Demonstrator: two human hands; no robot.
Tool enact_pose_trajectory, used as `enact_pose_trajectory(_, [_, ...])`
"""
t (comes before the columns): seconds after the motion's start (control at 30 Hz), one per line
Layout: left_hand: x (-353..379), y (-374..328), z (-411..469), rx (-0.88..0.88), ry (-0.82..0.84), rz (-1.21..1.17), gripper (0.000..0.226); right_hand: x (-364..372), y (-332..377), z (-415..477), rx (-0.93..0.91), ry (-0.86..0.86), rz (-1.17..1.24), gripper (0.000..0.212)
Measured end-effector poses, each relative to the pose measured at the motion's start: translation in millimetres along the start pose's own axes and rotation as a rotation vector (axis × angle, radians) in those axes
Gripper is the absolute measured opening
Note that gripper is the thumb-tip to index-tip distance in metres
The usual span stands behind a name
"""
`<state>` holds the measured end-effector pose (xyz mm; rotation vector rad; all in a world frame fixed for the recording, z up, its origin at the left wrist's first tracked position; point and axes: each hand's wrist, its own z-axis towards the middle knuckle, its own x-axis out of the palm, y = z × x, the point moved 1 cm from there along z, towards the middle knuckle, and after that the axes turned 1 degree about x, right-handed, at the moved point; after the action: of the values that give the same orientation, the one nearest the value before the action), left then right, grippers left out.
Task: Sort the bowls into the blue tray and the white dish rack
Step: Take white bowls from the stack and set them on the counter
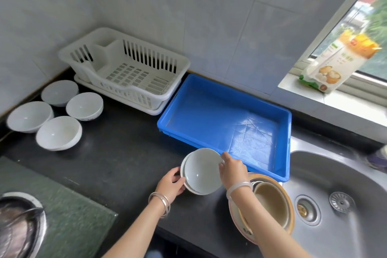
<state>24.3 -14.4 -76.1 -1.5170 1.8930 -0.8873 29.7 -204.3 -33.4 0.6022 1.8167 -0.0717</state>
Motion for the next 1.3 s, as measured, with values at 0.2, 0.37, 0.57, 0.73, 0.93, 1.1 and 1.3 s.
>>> enact_pose_trajectory(0.2, [5,-1,5,-0.095,0.025,-0.112,0.043,-21,-18,-4,0.082,-0.053,0.381,0.011])
enact_pose_trajectory(0.37, [4,-6,5,-0.128,0.000,-0.205,0.040,-30,-23,-5,0.087,-0.089,0.493,0.002])
enact_pose_trajectory(0.57, [-23,-14,-1,-0.097,-0.100,-0.252,0.039,-32,-12,-2,0.090,-0.085,0.611,0.002])
enact_pose_trajectory(0.73, [-69,-16,-8,-0.063,-0.235,-0.448,0.039,-30,18,8,0.045,-0.057,0.675,0.016])
enact_pose_trajectory(0.93, [-128,-12,-20,-0.022,-0.467,-0.631,0.044,-14,75,29,-0.021,0.034,0.661,0.013])
enact_pose_trajectory(1.1, [-169,-6,-27,-0.021,-0.612,-0.761,0.043,11,131,49,-0.030,0.117,0.682,0.004])
enact_pose_trajectory(1.3, [-203,-2,-22,-0.035,-0.732,-0.888,0.043,41,198,69,-0.013,0.196,0.644,0.009])
